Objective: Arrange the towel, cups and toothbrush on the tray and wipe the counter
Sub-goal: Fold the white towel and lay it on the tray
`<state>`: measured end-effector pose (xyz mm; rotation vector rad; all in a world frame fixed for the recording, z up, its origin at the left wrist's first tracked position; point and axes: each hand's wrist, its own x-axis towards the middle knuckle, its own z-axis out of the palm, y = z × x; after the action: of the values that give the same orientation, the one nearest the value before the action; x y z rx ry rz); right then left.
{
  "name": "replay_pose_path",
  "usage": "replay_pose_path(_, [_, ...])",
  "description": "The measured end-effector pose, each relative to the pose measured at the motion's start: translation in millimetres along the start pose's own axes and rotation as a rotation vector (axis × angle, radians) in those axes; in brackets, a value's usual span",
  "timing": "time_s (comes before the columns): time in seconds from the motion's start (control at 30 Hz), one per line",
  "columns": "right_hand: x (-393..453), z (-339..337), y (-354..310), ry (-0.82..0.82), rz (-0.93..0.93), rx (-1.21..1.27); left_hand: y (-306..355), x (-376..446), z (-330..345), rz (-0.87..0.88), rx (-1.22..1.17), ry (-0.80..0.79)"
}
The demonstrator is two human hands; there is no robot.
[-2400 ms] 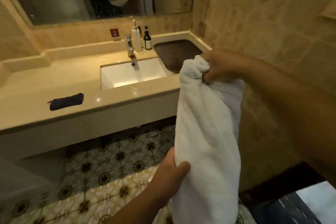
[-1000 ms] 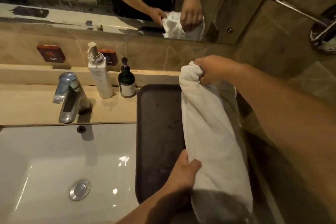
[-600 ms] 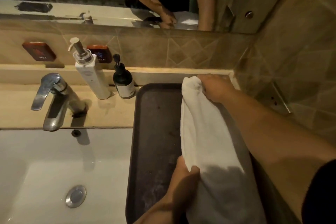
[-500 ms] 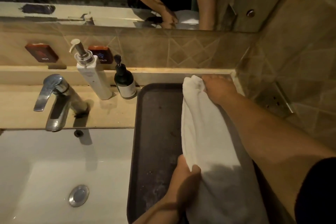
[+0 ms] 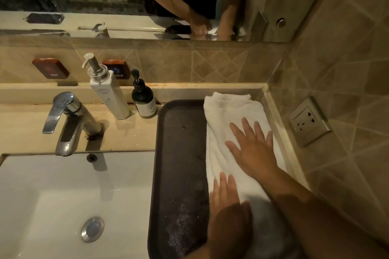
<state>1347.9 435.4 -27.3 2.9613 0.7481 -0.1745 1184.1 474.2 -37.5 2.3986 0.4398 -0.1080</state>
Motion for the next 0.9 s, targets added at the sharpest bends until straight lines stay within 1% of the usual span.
replay_pose_path(0.07, [5,5,7,0.018,0.01,0.007,3,-3,5,-0.015,-0.077,-0.051])
replay_pose_path(0.13, [6,7,8,0.02,0.016,-0.003,5,-4,8,-0.006,-0.146,-0.042])
replay_pose_path(0.23, [3,8,7,0.013,0.041,-0.025,12,-6,6,-0.021,-0.234,-0.069])
replay_pose_path(0.33, [0,7,9,0.009,0.071,-0.035,13,-8,1,-0.006,-0.265,-0.114])
replay_pose_path(0.4, [-1,6,6,-0.002,0.084,-0.026,5,-8,-4,-0.037,-0.222,-0.113])
replay_pose_path(0.47, [-3,7,-1,-0.006,0.096,-0.018,-7,2,-15,-0.111,-0.138,-0.06])
replay_pose_path(0.53, [-5,9,-7,0.006,0.111,-0.031,-16,25,-32,-0.17,-0.168,0.053])
replay_pose_path(0.6, [-7,9,-10,0.018,0.11,-0.02,-17,55,-46,-0.127,-0.187,0.158])
replay_pose_path(0.67, [-10,4,-8,0.023,0.072,0.016,-12,86,-53,0.01,-0.04,0.209])
replay_pose_path(0.73, [-14,-1,-5,0.02,0.017,0.073,-11,109,-54,0.133,0.174,0.193])
replay_pose_path(0.8, [-19,-3,1,0.006,-0.015,0.118,-17,125,-47,0.171,0.322,0.13])
replay_pose_path(0.9, [-25,1,8,-0.032,-0.051,0.111,-30,136,-34,0.162,0.33,0.083])
